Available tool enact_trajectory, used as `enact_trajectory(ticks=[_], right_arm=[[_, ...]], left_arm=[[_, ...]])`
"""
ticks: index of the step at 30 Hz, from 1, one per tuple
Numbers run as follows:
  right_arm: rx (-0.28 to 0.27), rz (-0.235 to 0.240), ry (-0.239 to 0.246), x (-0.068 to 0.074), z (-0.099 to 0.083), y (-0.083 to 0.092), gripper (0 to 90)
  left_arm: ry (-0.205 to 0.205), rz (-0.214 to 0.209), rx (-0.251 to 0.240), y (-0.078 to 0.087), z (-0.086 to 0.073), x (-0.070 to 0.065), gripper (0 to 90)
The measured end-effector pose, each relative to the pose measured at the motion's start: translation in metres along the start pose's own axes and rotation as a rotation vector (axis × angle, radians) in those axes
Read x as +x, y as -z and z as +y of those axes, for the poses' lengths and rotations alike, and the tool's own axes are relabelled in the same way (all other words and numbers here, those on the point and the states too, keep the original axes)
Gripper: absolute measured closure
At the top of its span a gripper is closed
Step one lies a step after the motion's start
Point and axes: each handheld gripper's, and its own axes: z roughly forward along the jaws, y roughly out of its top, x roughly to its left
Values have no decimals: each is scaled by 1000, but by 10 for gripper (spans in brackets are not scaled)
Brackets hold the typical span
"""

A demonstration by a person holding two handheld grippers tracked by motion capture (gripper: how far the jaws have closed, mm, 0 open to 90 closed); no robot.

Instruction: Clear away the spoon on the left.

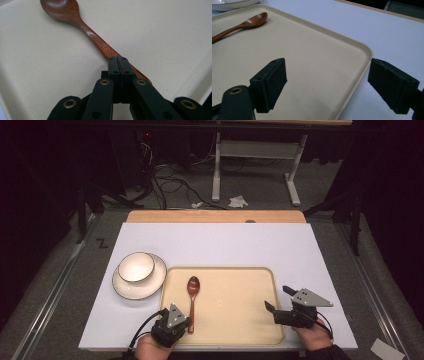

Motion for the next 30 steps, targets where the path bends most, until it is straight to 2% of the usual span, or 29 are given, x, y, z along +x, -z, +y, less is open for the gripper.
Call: enact_trajectory(ticks=[7, 10, 11, 12, 13, 14, 17, 19, 21, 22, 23, 24, 25, 26, 27, 30], right_arm=[[1, 0, 0, 0, 0, 0, 166], [1, -1, 0, 0, 0, 0, 167], [1, -1, 0, 0, 0, 0, 167], [0, -1, -1, 0, 0, 0, 167], [0, -1, 0, 0, 0, 0, 166], [0, -1, 0, 0, 0, 0, 166], [-1, -2, 0, 0, 0, 0, 167], [0, -1, -1, 0, 0, 0, 166], [0, -1, -3, 0, 0, 1, 166], [-1, -1, -3, 0, 0, 1, 167], [-2, 0, -2, 0, 0, 1, 167], [-2, 0, -2, 0, 0, 1, 167], [1, -1, -9, 0, 0, 1, 167], [-3, 0, 0, 0, 0, 1, 167], [-2, 0, -2, 0, 0, 1, 167], [0, -1, -6, 0, 0, 1, 167]], left_arm=[[-17, -19, 0, -3, 3, -6, 873], [-23, -25, 0, -4, 4, -8, 757], [-24, -27, 0, -4, 4, -8, 757], [-27, -30, 0, -4, 4, -9, 720], [-27, -30, 0, -4, 4, -9, 667], [-25, -27, -4, -4, 4, -9, 568], [-19, -27, -13, -3, 4, -7, 472], [-9, -20, -30, 0, 4, -3, 443], [0, -13, -48, 4, 4, 3, 374], [11, 4, -82, 10, 4, 11, 303], [19, 9, -99, 13, 4, 15, 275], [19, 9, -99, 13, 4, 15, 229], [28, 14, -118, 18, 4, 21, 229], [33, 21, -133, 20, 3, 24, 102], [38, 31, -146, 24, 3, 28, 51], [46, 66, -179, 34, 1, 40, 2]])
